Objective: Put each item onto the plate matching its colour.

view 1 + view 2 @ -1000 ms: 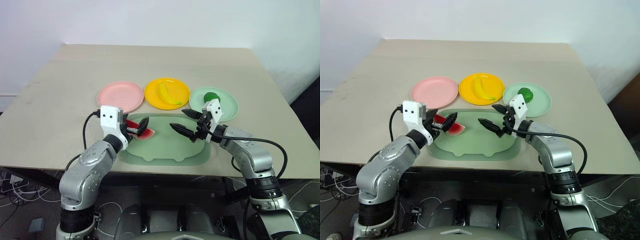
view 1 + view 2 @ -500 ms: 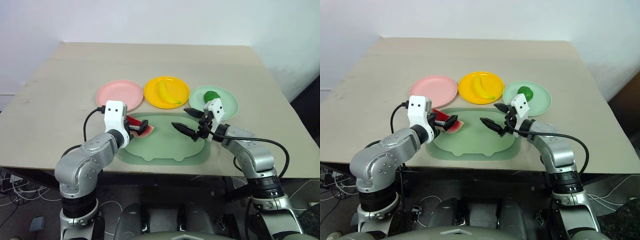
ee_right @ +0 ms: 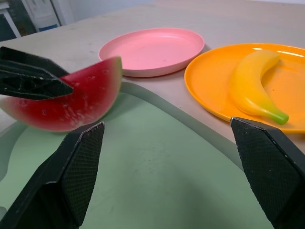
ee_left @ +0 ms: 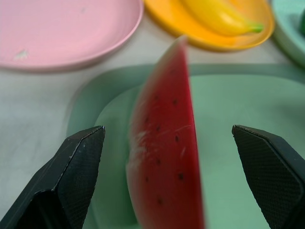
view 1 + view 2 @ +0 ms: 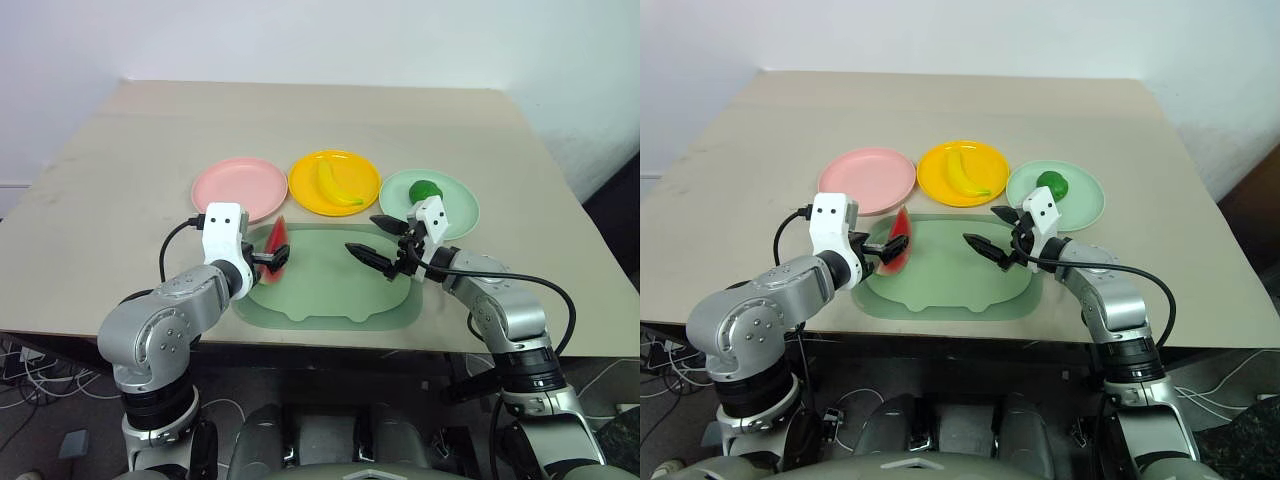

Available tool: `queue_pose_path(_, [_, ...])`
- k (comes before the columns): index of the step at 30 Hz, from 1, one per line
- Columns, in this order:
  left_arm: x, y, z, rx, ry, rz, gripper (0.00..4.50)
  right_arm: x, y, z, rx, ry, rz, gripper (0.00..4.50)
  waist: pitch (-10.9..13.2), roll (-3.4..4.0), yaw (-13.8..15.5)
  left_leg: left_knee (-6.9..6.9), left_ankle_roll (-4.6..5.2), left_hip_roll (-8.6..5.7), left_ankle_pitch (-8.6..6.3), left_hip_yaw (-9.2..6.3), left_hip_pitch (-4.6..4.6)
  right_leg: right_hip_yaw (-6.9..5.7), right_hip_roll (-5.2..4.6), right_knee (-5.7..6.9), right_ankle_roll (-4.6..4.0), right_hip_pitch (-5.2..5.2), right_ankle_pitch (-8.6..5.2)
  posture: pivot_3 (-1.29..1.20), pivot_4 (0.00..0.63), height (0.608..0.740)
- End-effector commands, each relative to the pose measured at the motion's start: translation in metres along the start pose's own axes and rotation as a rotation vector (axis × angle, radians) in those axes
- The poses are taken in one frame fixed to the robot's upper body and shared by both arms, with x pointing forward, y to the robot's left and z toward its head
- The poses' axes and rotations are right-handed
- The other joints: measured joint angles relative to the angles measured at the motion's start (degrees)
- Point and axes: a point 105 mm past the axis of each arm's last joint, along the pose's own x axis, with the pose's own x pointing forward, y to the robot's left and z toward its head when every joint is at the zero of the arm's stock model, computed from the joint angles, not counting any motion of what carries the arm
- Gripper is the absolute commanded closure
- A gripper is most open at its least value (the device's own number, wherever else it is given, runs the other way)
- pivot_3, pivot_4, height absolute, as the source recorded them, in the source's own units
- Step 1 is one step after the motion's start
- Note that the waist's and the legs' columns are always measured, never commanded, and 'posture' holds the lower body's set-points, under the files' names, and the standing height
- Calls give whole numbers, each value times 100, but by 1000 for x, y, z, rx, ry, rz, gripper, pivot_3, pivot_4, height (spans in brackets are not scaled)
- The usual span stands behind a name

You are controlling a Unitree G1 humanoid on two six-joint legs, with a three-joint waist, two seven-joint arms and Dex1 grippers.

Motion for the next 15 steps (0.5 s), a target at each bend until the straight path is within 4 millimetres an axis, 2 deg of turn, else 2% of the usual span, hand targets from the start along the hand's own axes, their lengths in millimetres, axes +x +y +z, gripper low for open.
queue_pose_path(1, [0, -2, 9, 29, -15, -9, 0, 1, -2, 15, -39, -46, -4, 14, 2, 0, 3, 0, 0, 0, 0, 0, -1, 0, 0, 0, 0, -1, 0, 0, 150, 695])
queue_pose_path(7, [11, -5, 6, 68, 34, -20, 0, 0, -8, 17, -14, -59, -46, 14, 11, 0, 0, -1, -1, 1, 0, 1, -4, 0, 0, 0, 0, -6, 0, 0, 150, 695])
queue_pose_path(15, [28, -2, 2, 262, 85, -51, 0, -2, -22, 23, 61, -94, -131, 14, 22, 10, 3, -3, -4, 1, 2, 2, -8, 1, 0, 0, 0, -13, 0, 0, 150, 695])
